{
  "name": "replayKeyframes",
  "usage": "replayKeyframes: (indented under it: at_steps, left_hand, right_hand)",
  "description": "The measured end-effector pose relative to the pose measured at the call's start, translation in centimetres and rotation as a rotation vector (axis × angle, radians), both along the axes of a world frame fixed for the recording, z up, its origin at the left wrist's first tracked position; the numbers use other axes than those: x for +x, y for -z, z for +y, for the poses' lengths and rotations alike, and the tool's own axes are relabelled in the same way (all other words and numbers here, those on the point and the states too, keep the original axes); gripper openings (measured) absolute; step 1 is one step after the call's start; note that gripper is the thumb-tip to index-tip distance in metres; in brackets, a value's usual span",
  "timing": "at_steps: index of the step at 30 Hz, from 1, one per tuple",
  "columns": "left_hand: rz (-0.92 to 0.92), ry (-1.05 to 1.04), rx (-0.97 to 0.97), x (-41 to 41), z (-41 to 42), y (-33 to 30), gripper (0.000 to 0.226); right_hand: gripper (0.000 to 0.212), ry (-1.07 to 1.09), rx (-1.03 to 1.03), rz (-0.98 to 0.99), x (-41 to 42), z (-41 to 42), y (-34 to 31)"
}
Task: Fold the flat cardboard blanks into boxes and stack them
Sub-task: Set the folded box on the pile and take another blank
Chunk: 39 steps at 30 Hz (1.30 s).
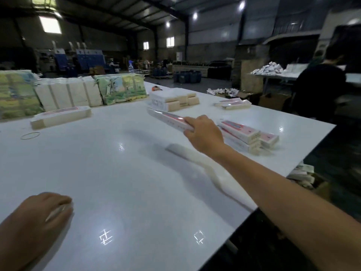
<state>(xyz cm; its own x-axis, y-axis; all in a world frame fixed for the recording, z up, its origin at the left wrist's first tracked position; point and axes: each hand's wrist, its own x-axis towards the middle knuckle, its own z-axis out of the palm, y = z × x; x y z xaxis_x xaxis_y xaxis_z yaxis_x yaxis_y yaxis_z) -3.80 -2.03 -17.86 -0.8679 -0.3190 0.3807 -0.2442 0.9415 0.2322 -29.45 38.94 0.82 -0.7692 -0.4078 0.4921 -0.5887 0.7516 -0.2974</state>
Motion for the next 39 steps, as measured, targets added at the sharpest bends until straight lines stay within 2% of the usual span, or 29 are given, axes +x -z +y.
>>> replayKeyframes:
  at_steps: [3, 6, 10, 13, 15, 17, 19, 22, 25, 29, 32, 35, 37, 39]
  left_hand:
    - [0.014, 0.018, 0.134, -0.2, 4.0, -3.2, 0.027]
    - [0.068, 0.037, 0.171, -0.3, 7.6, -5.9, 0.03]
    - [0.101, 0.071, 0.152, 0.5, 9.9, -7.5, 0.02]
    - [0.075, 0.02, 0.113, 0.7, 11.3, -8.7, 0.03]
    - [0.057, -0.011, 0.133, 0.8, 12.5, -9.7, 0.025]
    - [0.077, -0.023, 0.147, 0.9, 13.5, -10.4, 0.017]
    - [0.095, -0.044, 0.118, 0.9, 14.4, -10.9, 0.007]
    - [0.1, -0.075, 0.142, 1.0, 15.0, -11.2, 0.011]
    - [0.109, -0.063, 0.163, 1.4, 14.9, -11.2, 0.012]
    - [0.161, -0.078, 0.199, 2.0, 15.0, -11.2, 0.013]
    - [0.122, -0.073, 0.215, 1.5, 15.3, -11.2, 0.014]
    - [0.083, -0.115, 0.422, 1.5, 14.2, -12.3, 0.013]
    - [0.118, -0.197, 0.553, 1.3, 12.1, -13.7, 0.012]
    - [0.108, -0.422, 0.492, 1.9, 8.2, -14.9, 0.024]
  right_hand:
    - [0.041, 0.189, 0.031, -0.075, -3.5, 6.2, 1.8]
    - [0.04, 0.305, 0.054, -0.119, -4.3, 9.7, 4.2]
    - [0.034, 0.384, 0.188, -0.117, -3.9, 11.0, 6.6]
    - [0.033, 0.468, 0.354, -0.117, -3.1, 10.3, 5.1]
    - [0.034, 0.48, 0.48, -0.04, -2.1, 9.1, 3.2]
    - [0.038, 0.366, 0.429, 0.07, -0.4, 6.9, 1.5]
    - [0.038, 0.175, 0.276, 0.126, 2.0, 3.5, 0.3]
    - [0.037, -0.137, 0.139, 0.029, 6.5, -3.1, -0.2]
    - [0.037, -0.363, 0.209, -0.069, 10.5, -9.3, 1.7]
    - [0.036, -0.463, 0.36, -0.076, 13.7, -13.6, 5.4]
    - [0.034, -0.456, 0.328, -0.036, 13.6, -13.4, 7.1]
    - [0.032, -0.467, 0.279, -0.022, 13.3, -13.6, 7.7]
    - [0.031, -0.466, 0.258, -0.024, 13.2, -13.5, 7.8]
    - [0.029, -0.486, 0.243, -0.017, 13.3, -14.1, 7.9]
